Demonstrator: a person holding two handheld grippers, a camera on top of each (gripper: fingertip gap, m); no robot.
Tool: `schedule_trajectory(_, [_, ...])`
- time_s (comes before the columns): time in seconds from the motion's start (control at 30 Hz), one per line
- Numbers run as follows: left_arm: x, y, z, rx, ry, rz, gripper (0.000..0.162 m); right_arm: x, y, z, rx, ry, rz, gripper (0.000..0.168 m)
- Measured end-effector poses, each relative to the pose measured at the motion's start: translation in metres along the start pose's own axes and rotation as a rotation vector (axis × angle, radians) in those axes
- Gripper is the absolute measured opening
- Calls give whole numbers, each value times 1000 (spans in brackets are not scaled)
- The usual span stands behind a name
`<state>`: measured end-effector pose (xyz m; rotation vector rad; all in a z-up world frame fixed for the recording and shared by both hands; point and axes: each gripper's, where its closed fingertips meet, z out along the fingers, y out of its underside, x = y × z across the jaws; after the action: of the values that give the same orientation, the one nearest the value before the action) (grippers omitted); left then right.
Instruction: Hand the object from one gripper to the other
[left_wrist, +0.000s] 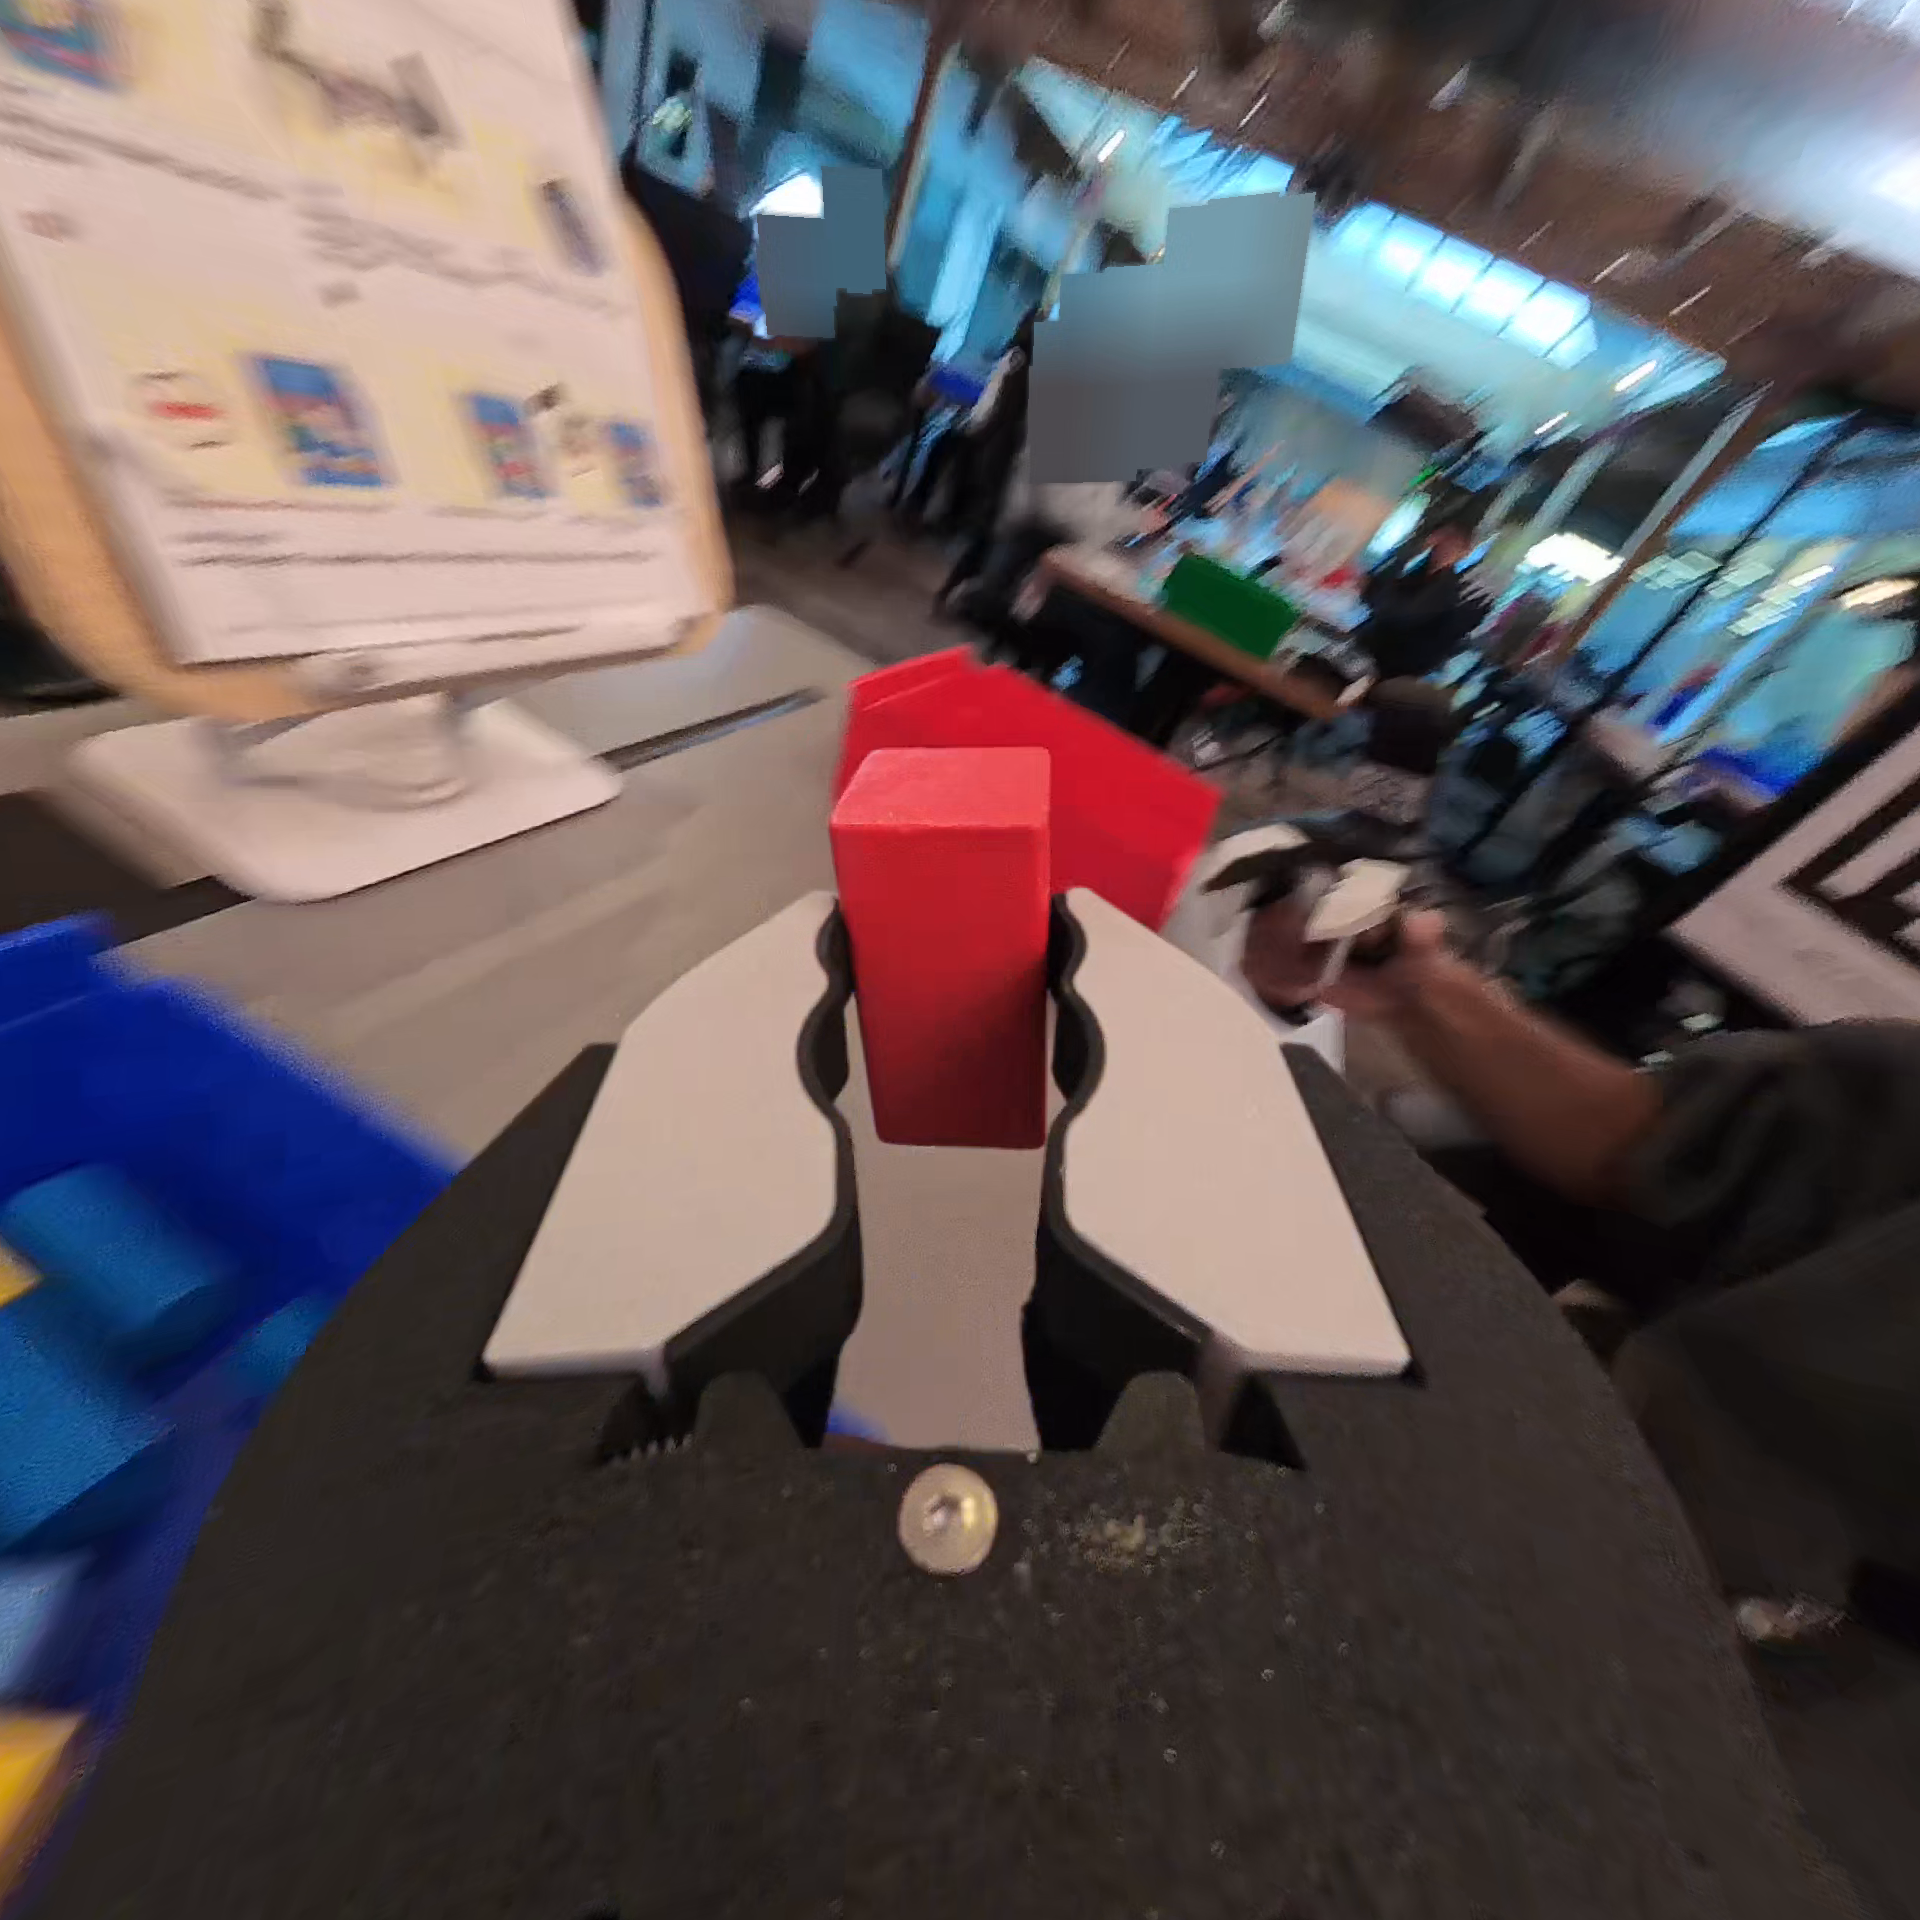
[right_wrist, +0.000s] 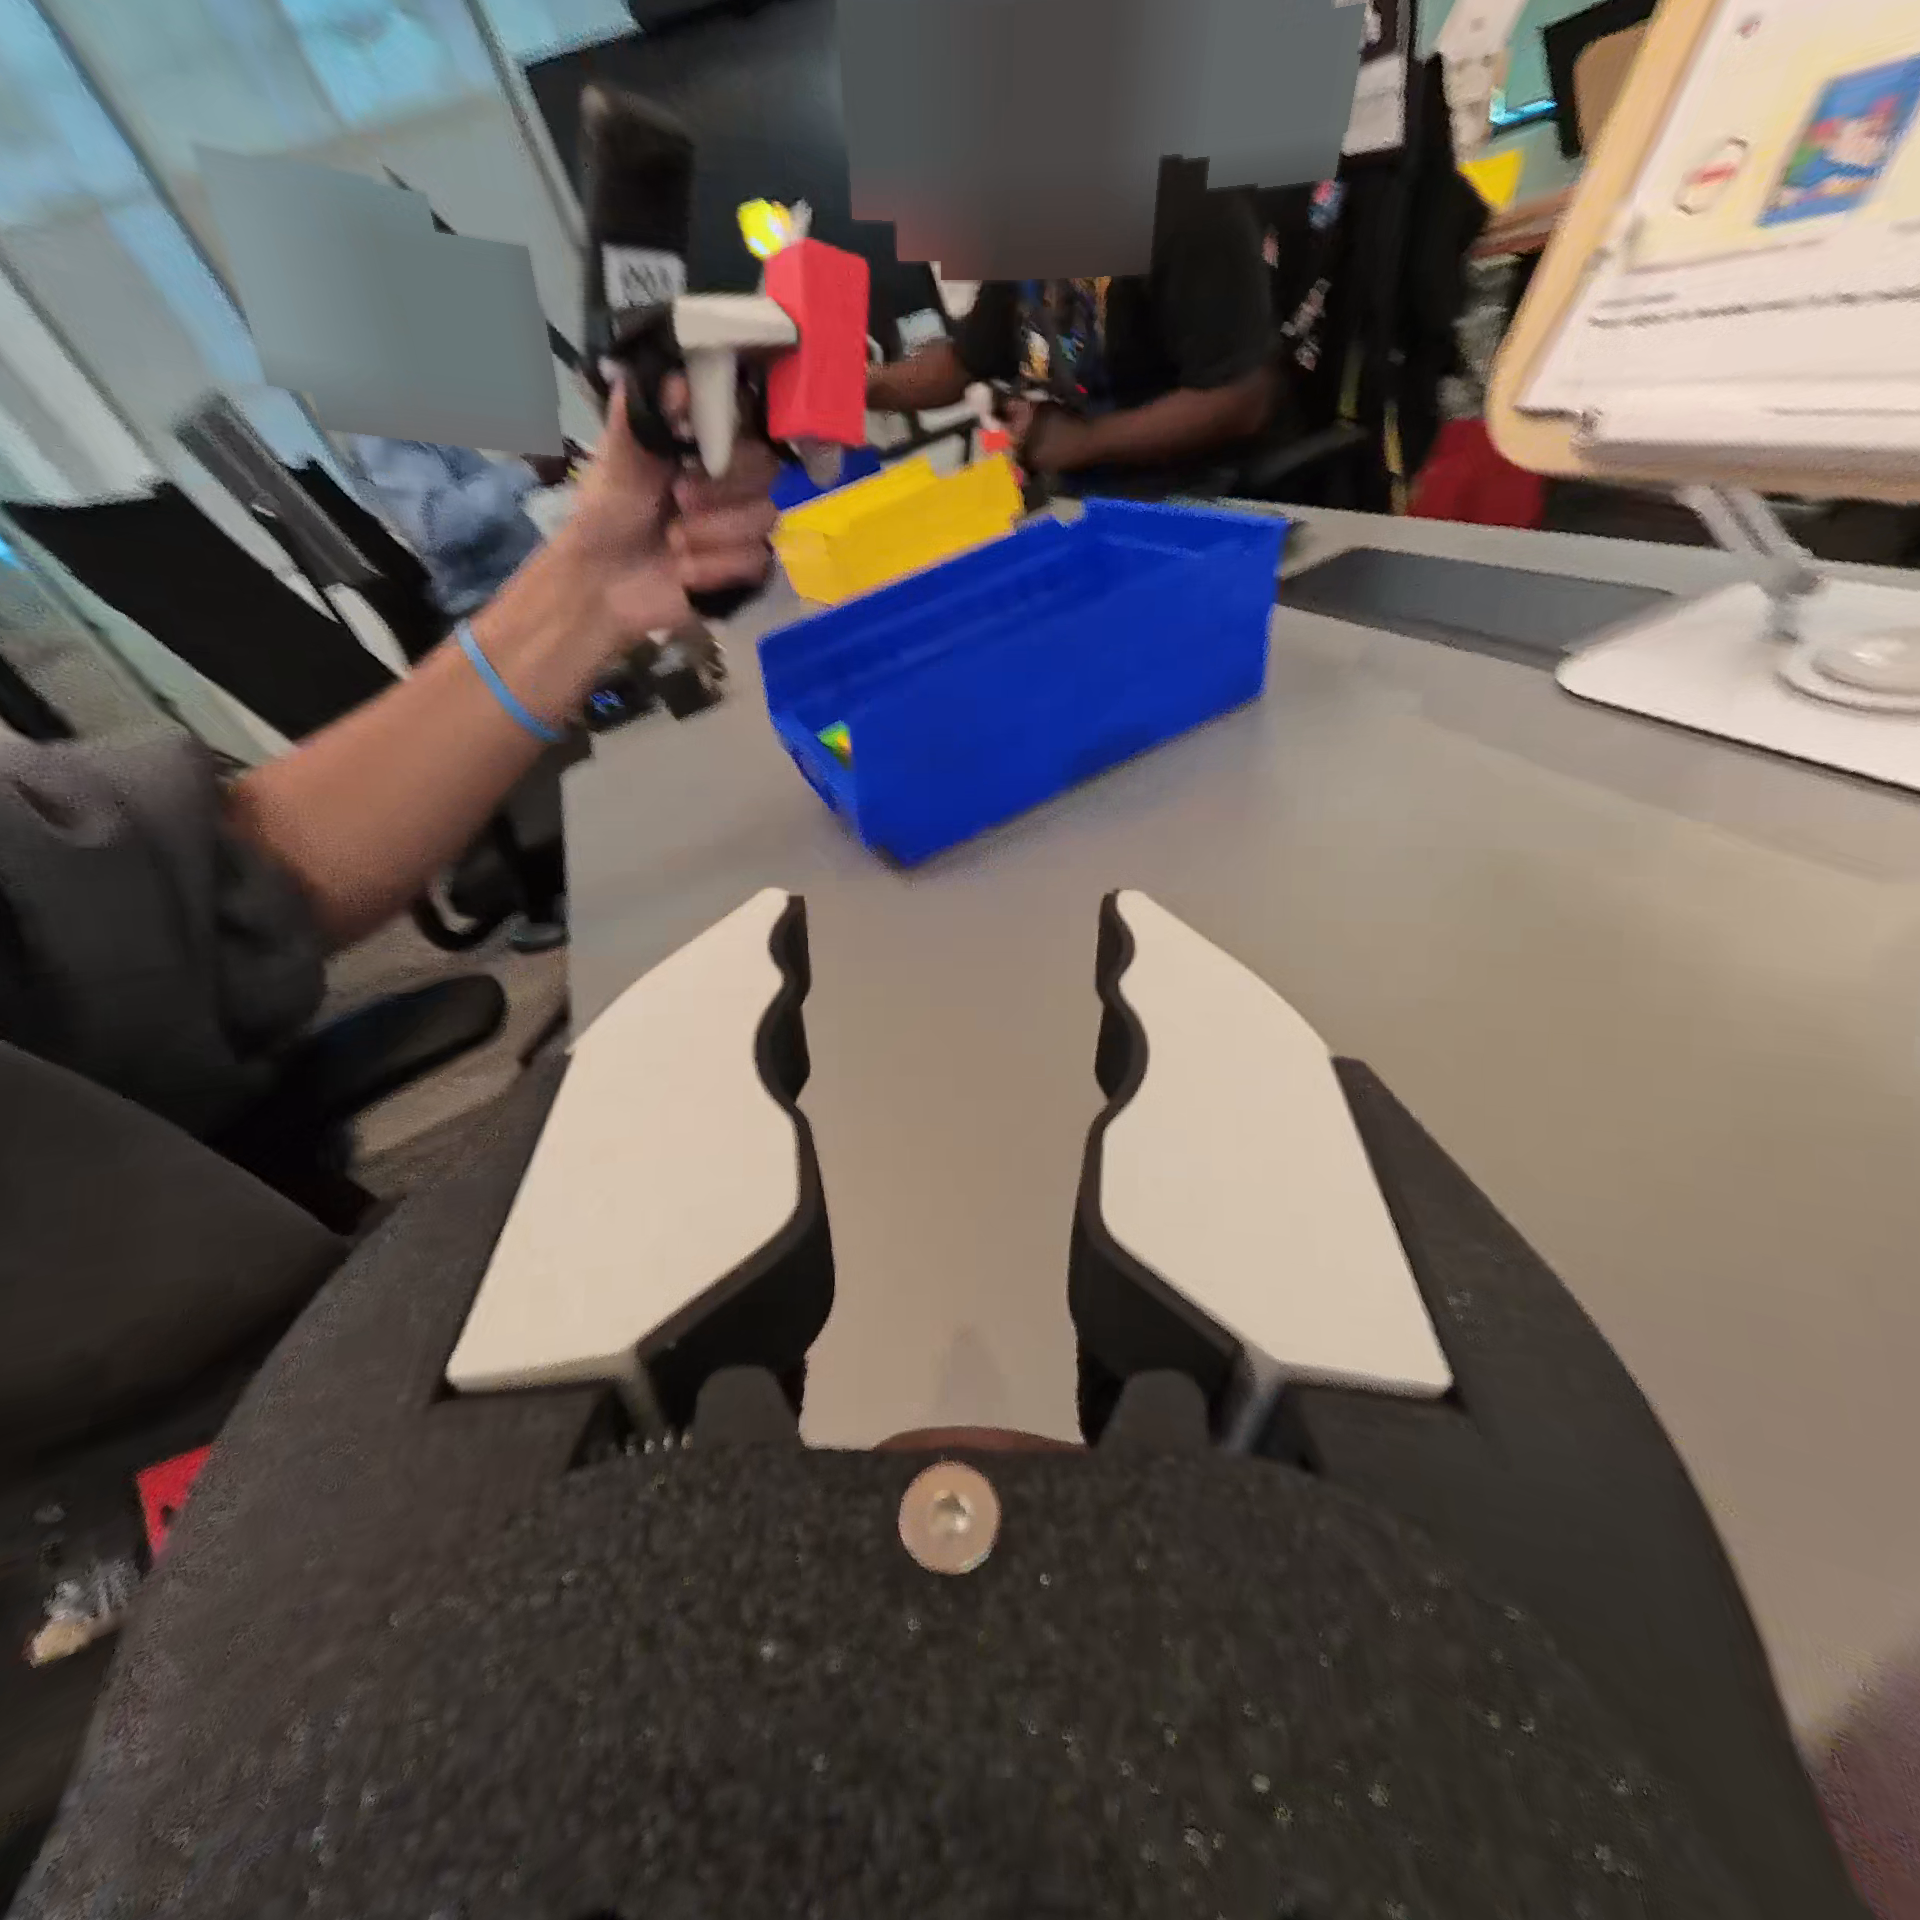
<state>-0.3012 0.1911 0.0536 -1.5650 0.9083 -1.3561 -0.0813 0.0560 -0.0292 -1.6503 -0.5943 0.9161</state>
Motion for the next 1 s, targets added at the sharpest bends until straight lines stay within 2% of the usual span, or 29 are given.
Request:
schedule_trajectory(0.13, [72, 15, 68, 47, 199, -51, 35, -25, -26, 46, 45, -191, 70, 55])
schedule_trajectory(0.23, [107, 37, 113, 6, 252, -33, 35, -42, -32, 64, 75, -295, 150, 55])
schedule_trajectory(0.37, [127, 63, 154, -62, 260, -2, 35, -49, -29, 61, 104, -329, 160, 51])
schedule_trajectory(0.53, [134, 76, 176, -85, 301, -26, 35, -35, -29, 44, 161, -335, 233, 48])
schedule_trajectory(0.6, [134, 82, 183, -104, 296, -17, 35, -35, -25, 40, 152, -363, 237, 34])
schedule_trajectory(0.77, [128, 88, 184, -107, 247, -66, 36, -28, -20, 35, 135, -363, 268, 34])
schedule_trajectory(0.8, [127, 88, 178, -109, 229, -81, 44, -25, -20, 33, 132, -353, 283, 34])
schedule_trajectory(0.87, [126, 88, 155, -96, 188, -125, 72, -13, -22, 22, 107, -287, 263, 34])
schedule_trajectory(0.9, [124, 91, 139, -90, 153, -142, 73, -4, -27, 11, 103, -238, 239, 34])
schedule_trajectory(1.0, [122, 119, 86, -57, 46, -170, 65, 35, -69, -45, 161, -50, 195, 33])
